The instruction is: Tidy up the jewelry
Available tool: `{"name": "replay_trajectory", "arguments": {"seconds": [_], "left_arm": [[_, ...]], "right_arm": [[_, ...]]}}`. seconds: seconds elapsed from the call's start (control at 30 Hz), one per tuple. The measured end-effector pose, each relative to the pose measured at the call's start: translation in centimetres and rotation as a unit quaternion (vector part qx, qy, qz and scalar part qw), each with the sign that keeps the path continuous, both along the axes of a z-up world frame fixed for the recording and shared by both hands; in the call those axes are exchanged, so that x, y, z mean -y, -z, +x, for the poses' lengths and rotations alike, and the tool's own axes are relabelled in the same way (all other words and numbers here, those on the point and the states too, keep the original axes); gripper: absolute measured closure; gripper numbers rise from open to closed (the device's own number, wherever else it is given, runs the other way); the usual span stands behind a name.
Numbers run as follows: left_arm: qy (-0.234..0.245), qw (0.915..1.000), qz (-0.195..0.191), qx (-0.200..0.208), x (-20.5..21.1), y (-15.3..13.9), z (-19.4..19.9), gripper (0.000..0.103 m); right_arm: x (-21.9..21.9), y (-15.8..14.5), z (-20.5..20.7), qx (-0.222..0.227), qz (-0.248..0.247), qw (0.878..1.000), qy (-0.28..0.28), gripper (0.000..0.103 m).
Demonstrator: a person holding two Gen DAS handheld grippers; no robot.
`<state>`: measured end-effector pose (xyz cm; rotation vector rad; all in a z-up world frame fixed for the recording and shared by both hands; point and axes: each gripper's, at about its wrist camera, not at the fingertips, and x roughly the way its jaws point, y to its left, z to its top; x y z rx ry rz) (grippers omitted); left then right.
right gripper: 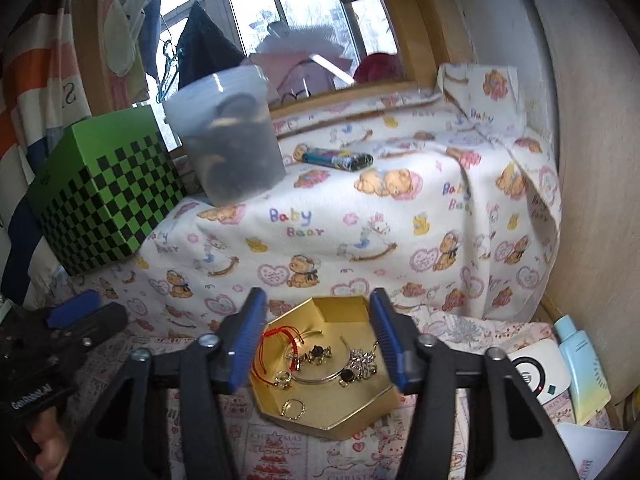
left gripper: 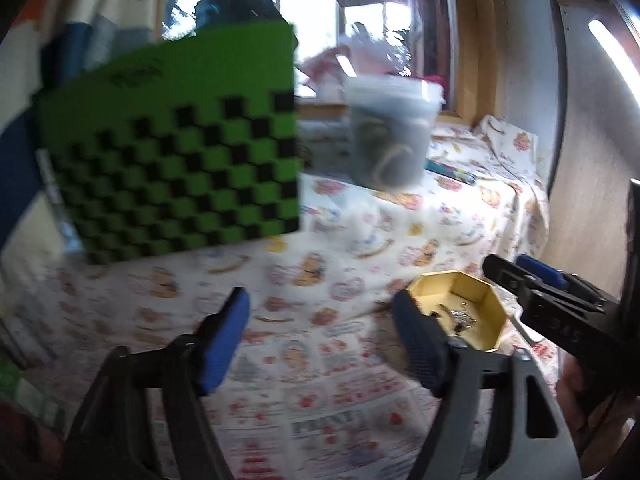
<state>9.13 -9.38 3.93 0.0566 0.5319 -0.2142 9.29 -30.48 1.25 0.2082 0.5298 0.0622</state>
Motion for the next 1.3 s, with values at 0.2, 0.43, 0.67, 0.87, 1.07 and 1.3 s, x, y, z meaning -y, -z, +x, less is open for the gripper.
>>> {"name": "replay_trajectory", "arguments": {"seconds": [0.2,0.43,0.67,0.87,1.07,1.3], "left_arm": [[-0.026,0.9986,-0.021,0.040,-3.3,-0.4,-1.9,0.010],[-0.059,0.9943,-0.036,0.081,-6.3,0.0,-3.3,0.001],[-0.077,0.9905,-0.053,0.100,-8.5,1.8,-4.1,0.001],[-0.097,0.9890,-0.050,0.100,-9.5,4.0,-3.9,0.001],[-0.121,0.9849,-0.045,0.115,-9.7,4.8,-4.3,0.001],[-0.145,0.9823,-0.012,0.118,-9.1,5.3,-4.0,0.000]], "right_arm": [[-1.6,-1.6,-2.3,0.050,-0.010,0.999,-0.012,0.010],[-4.4,-1.9,-3.9,0.099,-0.055,0.993,-0.023,0.000],[-5.8,-0.7,-4.1,0.117,-0.072,0.990,-0.028,0.000],[-6.8,0.7,-3.4,0.106,-0.092,0.990,-0.025,0.000],[-7.6,1.7,-3.0,0.100,-0.109,0.989,-0.022,0.000],[-7.7,1.8,-2.8,0.094,-0.114,0.989,-0.021,0.000]]}}
